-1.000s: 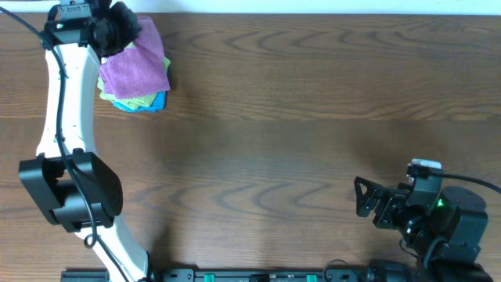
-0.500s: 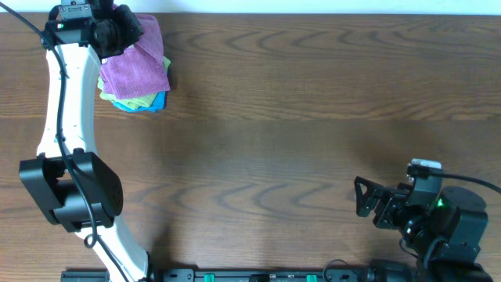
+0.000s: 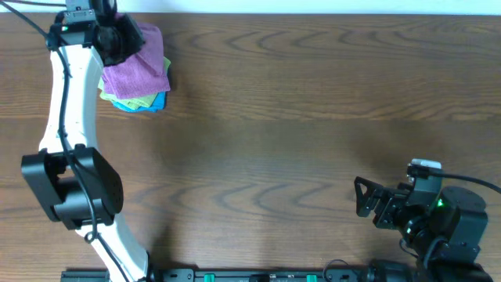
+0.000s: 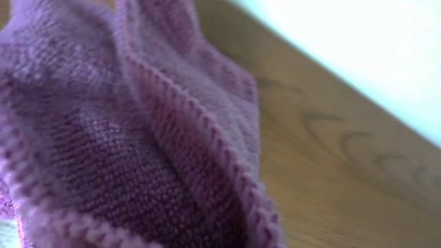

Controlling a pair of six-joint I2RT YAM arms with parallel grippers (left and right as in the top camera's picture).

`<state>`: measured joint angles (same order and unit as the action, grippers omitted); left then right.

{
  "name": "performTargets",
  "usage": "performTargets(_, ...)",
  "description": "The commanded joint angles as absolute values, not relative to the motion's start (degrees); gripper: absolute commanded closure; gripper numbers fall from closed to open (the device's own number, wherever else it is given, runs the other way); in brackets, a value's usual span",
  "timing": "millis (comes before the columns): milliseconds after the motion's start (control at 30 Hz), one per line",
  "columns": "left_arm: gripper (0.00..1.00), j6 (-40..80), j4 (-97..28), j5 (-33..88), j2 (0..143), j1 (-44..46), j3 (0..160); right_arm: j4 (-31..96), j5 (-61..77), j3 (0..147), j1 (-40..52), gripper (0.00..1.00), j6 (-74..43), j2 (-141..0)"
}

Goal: Fold the cloth
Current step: 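Carry the folded pink cloth with the left gripper onto the cloth stack, then lower the cloth onto the stack and open the left gripper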

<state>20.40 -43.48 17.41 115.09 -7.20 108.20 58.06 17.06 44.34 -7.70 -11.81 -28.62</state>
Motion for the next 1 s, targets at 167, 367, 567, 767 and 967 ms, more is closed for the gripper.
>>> performTargets(167,0.94,17.5,-46.7,12.6,120.8,-9.3,107.6,58.1,16.9,44.1,-8.0,0.01,-12.8,-28.4)
performTargets(367,0.94,17.5,-49.5,8.5,123.1,-10.7,107.5,58.1,16.9,44.1,-8.0,0.01,-12.8,-28.4)
performTargets(567,0.78,15.7,-50.4,6.4,123.3,-12.0,107.5,58.1,16.9,44.1,-8.0,0.01,-12.8,-28.4)
performTargets(767,0.41,14.3,-51.4,5.8,123.3,-13.1,107.5,58.1,16.9,44.1,-8.0,0.01,-12.8,-28.4)
performTargets(967,0.13,13.6,-52.6,5.6,123.2,-14.0,107.5,58.1,16.9,44.1,-8.0,0.01,-12.8,-28.4)
